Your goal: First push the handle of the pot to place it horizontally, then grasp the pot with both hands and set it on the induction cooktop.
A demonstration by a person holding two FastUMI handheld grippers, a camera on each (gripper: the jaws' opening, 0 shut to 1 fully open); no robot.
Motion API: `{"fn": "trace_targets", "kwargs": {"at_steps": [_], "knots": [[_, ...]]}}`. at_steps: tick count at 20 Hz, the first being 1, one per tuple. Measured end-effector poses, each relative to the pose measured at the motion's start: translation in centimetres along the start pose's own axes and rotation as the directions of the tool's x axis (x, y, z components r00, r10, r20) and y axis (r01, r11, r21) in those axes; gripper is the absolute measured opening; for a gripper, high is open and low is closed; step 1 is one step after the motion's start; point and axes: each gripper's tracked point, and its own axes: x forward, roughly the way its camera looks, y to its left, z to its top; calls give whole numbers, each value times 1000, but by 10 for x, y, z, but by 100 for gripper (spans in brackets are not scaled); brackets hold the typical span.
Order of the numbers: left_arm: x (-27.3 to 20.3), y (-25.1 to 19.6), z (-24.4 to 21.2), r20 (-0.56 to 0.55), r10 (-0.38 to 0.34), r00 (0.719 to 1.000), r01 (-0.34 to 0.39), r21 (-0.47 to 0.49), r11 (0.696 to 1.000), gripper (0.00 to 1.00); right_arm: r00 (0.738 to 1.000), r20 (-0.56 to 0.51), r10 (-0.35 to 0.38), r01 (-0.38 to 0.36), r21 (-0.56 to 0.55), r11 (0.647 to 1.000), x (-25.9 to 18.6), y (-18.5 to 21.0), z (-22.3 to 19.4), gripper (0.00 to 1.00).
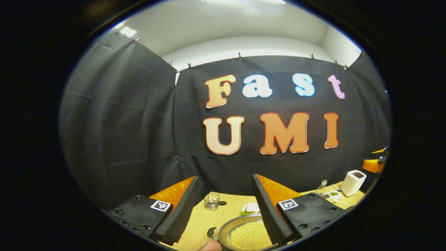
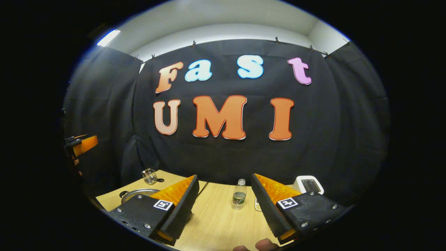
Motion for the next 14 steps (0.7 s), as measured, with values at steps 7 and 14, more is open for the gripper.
{"fn": "trace_targets", "kwargs": {"at_steps": [7, 14], "knots": [[-39, -17, 115, 179, -18, 984, 12, 34, 999, 99, 979, 186, -84, 84, 6, 996, -54, -59, 77, 93], [-68, -35, 165, 268, -52, 962, 51, 10, 999, 99, 945, 307, -112, 120, -5, 993, -89, -90, 132, 98]]}}
